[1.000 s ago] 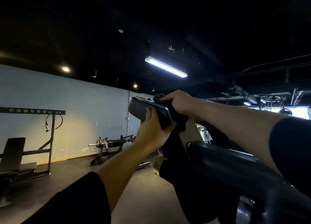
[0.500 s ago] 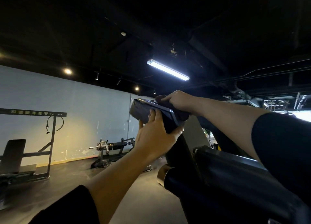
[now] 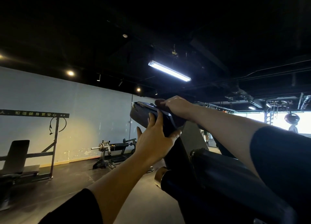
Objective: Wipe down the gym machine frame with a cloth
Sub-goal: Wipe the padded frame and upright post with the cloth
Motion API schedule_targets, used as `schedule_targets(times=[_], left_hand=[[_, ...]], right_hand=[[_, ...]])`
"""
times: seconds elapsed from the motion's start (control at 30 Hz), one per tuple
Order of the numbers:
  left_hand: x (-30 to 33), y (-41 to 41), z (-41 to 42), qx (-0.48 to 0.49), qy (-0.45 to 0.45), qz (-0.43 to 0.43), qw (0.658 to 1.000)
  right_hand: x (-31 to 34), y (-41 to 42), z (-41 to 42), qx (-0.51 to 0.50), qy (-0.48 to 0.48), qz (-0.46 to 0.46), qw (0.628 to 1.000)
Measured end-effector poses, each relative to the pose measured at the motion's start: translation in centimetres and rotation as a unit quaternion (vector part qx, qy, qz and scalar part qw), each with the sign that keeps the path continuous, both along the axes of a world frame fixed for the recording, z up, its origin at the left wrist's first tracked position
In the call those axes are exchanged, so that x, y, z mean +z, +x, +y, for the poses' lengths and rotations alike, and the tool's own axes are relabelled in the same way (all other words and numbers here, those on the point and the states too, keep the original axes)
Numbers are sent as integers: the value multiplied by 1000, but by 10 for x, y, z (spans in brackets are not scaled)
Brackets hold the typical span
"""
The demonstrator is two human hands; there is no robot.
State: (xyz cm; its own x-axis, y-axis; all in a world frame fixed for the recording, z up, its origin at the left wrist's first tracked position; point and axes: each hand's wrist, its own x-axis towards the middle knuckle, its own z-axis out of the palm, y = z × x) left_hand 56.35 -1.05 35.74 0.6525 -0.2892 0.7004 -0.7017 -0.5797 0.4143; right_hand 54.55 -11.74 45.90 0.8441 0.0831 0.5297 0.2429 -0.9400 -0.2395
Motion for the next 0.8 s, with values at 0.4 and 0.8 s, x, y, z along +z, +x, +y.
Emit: schedule_targets(times=[0.4, 0.8], left_hand=[[3, -17, -13, -18, -26, 55, 998], [-29, -157, -34, -60, 46, -33, 997]], right_hand=[[-72, -41, -41, 10, 91, 61, 994], [-82, -170, -52, -64, -86, 99, 989]])
